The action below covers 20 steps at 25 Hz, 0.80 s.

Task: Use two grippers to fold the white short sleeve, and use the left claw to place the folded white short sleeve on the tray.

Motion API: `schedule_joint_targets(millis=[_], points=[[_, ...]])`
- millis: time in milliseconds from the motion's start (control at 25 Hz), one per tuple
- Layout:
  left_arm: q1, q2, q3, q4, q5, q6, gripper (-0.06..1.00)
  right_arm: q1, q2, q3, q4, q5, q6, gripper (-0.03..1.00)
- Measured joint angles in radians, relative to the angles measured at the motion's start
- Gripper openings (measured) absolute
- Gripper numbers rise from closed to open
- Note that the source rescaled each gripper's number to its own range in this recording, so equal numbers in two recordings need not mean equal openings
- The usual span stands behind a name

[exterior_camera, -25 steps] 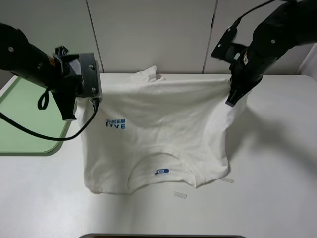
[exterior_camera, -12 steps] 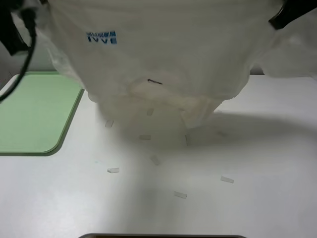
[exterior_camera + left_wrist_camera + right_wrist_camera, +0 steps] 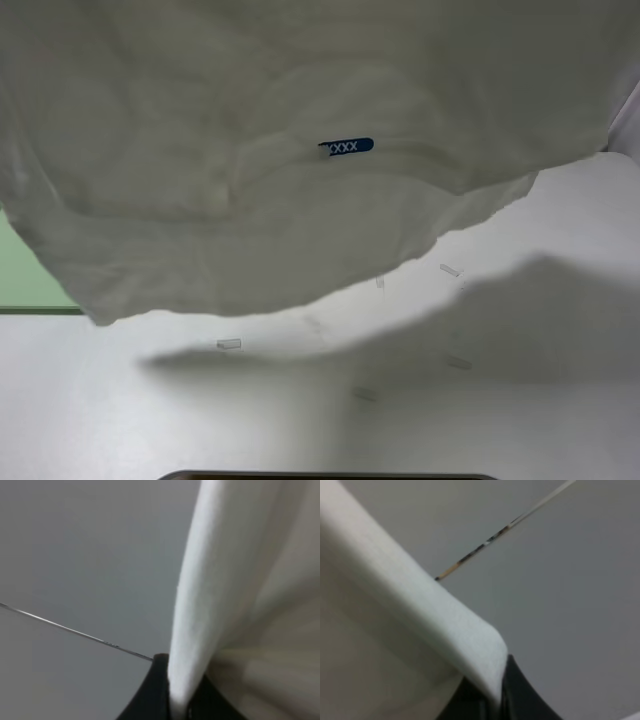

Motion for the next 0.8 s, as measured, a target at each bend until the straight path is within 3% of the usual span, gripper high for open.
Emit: schedule_joint_targets(millis=[200,400,640,800], points=[[0.001,0.125,-0.036,0.0,0.012,-0.016,0.0,0.0,0.12,-0.054,-0.083,0.039,-0.002,0.0],[0.055,0.41,-0.036,0.0,0.058,-0.046,0.0,-0.047,0.356,-0.057,-0.113,0.038,-0.003,0.0],[0.137,0.684,-0.036,0.0,0.066,-0.057,0.0,-0.147,0.667,-0.057,-0.117,-0.013,0.0,0.0],[0.154,0.761,-0.036,0.016,0.063,-0.054,0.0,-0.184,0.792,-0.057,-0.128,-0.089,0.0,0.0]])
